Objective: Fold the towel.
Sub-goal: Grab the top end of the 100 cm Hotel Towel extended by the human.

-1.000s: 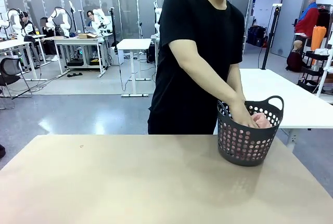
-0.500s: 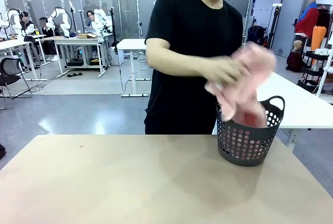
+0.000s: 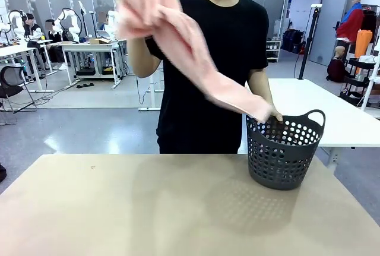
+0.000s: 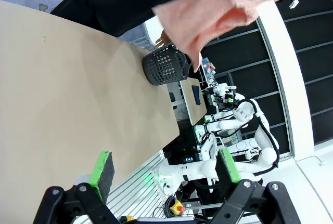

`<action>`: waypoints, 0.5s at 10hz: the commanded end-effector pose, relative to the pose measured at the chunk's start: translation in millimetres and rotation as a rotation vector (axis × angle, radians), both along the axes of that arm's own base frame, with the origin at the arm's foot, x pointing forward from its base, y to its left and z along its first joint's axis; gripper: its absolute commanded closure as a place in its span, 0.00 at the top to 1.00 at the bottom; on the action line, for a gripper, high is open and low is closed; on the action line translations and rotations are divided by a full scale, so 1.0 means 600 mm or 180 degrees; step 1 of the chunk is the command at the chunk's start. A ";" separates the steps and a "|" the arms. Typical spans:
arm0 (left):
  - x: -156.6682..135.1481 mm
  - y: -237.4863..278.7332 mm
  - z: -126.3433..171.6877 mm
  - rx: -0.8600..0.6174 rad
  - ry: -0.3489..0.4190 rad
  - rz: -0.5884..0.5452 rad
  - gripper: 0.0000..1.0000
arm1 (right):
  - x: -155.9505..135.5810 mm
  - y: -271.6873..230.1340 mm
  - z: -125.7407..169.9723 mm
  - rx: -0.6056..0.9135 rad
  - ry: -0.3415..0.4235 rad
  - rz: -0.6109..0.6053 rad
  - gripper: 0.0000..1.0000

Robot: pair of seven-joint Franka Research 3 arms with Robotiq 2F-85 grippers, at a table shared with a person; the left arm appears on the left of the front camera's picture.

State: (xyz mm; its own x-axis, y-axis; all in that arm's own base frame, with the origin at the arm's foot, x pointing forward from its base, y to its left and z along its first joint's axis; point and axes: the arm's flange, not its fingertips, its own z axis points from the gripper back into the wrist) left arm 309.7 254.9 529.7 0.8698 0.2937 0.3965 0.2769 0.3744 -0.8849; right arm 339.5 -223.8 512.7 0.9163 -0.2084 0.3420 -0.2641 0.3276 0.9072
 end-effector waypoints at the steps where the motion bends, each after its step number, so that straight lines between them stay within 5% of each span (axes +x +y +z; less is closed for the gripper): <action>1: -0.002 -0.001 -0.002 -0.0049 -0.0030 -0.0021 1.00 | 0.000 -0.001 0.001 0.0018 -0.0020 0.0010 1.00; 5: -0.002 -0.001 -0.002 -0.0049 -0.0030 -0.0021 1.00 | 0.000 -0.001 0.001 0.0018 -0.0020 0.0010 1.00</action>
